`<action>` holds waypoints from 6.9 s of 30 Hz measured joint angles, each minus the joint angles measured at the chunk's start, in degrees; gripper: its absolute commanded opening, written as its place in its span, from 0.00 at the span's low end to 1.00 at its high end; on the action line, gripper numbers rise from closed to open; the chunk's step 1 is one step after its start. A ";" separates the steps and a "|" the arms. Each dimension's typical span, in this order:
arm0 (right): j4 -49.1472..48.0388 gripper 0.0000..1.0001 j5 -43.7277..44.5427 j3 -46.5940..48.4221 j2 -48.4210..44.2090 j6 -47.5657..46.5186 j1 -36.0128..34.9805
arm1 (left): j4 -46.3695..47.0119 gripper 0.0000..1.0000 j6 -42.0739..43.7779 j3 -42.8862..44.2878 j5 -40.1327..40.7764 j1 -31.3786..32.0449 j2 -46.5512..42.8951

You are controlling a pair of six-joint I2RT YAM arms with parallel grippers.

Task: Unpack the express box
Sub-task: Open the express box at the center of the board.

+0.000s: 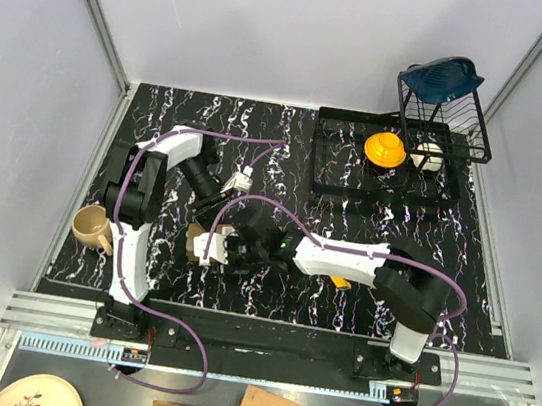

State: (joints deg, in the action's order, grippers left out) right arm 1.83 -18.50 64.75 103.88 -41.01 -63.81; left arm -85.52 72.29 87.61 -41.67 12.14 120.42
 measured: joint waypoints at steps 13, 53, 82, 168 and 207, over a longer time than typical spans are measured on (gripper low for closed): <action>2.58 0.43 2.12 -0.33 -2.56 -0.81 0.00 | 0.04 0.45 0.13 -0.11 -0.04 -0.02 -0.04; 6.54 0.34 3.65 4.33 3.34 -1.90 -0.31 | 0.31 0.45 0.13 -0.28 -0.22 -0.50 -0.17; 11.17 0.33 -0.70 8.17 6.84 4.35 0.81 | 0.26 0.45 0.15 0.09 -0.07 -0.52 -0.17; 0.79 0.08 4.61 -5.38 0.66 3.69 0.20 | 37.09 0.64 -26.03 -29.49 2.82 14.47 -36.63; -7.54 0.06 2.58 -6.01 2.93 6.54 4.79 | 34.53 0.84 -27.74 -30.36 5.86 0.17 -46.25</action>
State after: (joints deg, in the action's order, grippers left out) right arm -5.72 -15.92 58.74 106.80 -34.48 -59.02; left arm -50.98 44.56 57.25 -35.81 12.32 74.17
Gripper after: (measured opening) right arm 0.077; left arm 0.833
